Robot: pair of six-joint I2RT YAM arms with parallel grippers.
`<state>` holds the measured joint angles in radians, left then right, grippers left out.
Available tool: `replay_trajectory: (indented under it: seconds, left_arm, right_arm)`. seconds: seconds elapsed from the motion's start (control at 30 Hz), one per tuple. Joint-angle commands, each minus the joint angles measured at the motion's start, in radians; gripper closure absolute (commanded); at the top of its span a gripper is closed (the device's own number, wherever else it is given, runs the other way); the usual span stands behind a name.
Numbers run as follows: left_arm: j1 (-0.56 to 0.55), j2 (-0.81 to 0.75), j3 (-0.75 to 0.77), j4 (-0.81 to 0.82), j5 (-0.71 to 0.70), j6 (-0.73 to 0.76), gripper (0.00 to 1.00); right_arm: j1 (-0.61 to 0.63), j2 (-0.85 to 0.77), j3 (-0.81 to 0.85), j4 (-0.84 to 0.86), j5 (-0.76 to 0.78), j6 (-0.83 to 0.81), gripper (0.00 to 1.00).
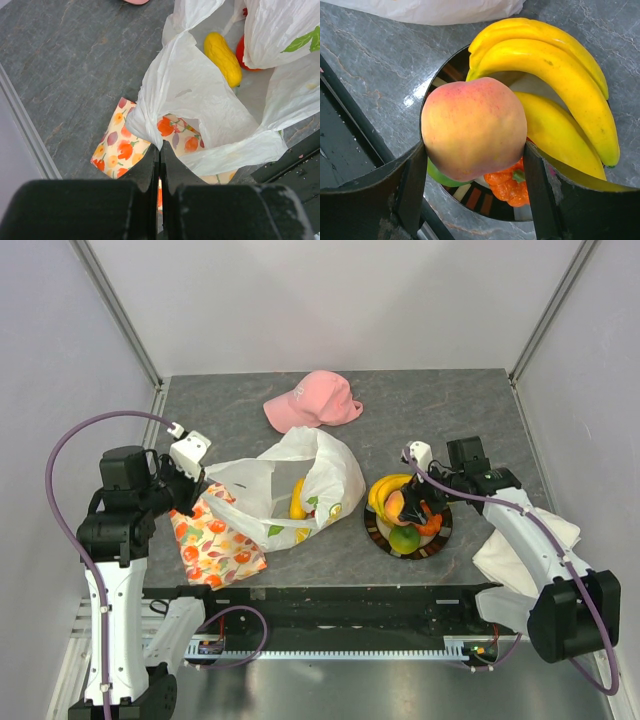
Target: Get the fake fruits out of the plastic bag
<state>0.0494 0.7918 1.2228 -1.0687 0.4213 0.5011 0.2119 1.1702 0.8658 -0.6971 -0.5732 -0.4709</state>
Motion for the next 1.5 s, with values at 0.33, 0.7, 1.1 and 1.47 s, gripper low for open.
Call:
replay_trajectory:
  seconds: [0.33,0.7,1.1,1.47]
  left_arm:
    - [0.003,-0.012,-0.008,0.019,0.034,-0.042,0.98]
    - [0.003,-0.051,-0.042,0.019,0.011,-0.022,0.98]
    - [0.003,-0.039,-0.069,0.036,0.030,-0.032,0.99]
    - [0.003,-0.012,-0.062,0.046,0.043,-0.030,0.99]
  right_arm:
    - [0.305,0.066,0.157,-0.110,0.022,-0.213,0.34]
    - [0.431,0.322,0.314,-0.249,0.153,-0.468,0.33]
    - [0.472,0.348,0.286,-0.326,0.242,-0.575,0.31]
    - [0.481,0.330,0.268,-0.301,0.262,-0.561,0.09]
